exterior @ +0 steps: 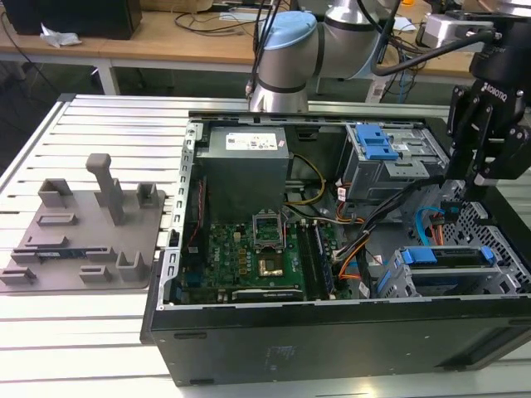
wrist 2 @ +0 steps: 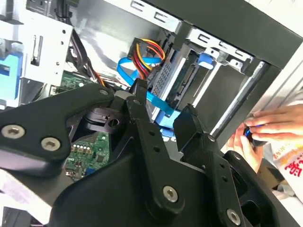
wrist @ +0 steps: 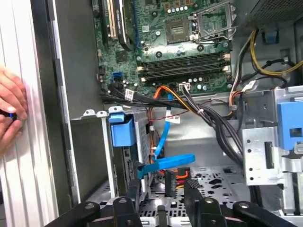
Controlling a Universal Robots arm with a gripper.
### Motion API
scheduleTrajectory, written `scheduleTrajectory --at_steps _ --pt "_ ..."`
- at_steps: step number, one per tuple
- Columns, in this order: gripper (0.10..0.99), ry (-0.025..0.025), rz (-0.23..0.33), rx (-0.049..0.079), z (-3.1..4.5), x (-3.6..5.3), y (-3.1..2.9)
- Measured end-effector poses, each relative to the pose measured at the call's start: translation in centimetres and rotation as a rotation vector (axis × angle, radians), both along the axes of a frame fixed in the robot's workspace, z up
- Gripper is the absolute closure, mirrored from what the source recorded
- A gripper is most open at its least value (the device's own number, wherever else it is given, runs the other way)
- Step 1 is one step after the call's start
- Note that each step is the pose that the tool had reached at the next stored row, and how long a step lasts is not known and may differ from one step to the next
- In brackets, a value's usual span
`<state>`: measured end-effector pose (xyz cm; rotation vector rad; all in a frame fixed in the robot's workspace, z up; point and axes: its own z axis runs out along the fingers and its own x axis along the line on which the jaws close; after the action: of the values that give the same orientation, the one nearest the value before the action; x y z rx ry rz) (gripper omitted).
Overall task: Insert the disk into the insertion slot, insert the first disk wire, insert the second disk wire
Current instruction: 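Insert the first disk wire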
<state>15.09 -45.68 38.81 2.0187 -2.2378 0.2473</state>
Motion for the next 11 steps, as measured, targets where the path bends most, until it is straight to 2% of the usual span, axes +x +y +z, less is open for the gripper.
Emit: scheduleTrajectory --at_steps 2,4,6,8,9,10,11 --pt "0.584 0.0000 -0.010 -0.008 -0.05 0.00 -0.01" --pt "0.584 0.0001 -0.035 -0.010 -0.20 0.01 0.00" --pt "0.584 0.0003 -0.086 -0.010 -0.50 0.00 0.00" --pt "0.584 -0.0003 -0.092 -0.032 -0.56 0.77 -0.01" --pt "0.584 0.0000 -0.092 -0.046 -0.58 1.42 -0.01" --pt "0.584 0.0003 -0.092 -0.073 -0.61 2.12 0.00" --pt "0.584 0.0006 -0.092 -0.090 -0.61 2.28 0.01"
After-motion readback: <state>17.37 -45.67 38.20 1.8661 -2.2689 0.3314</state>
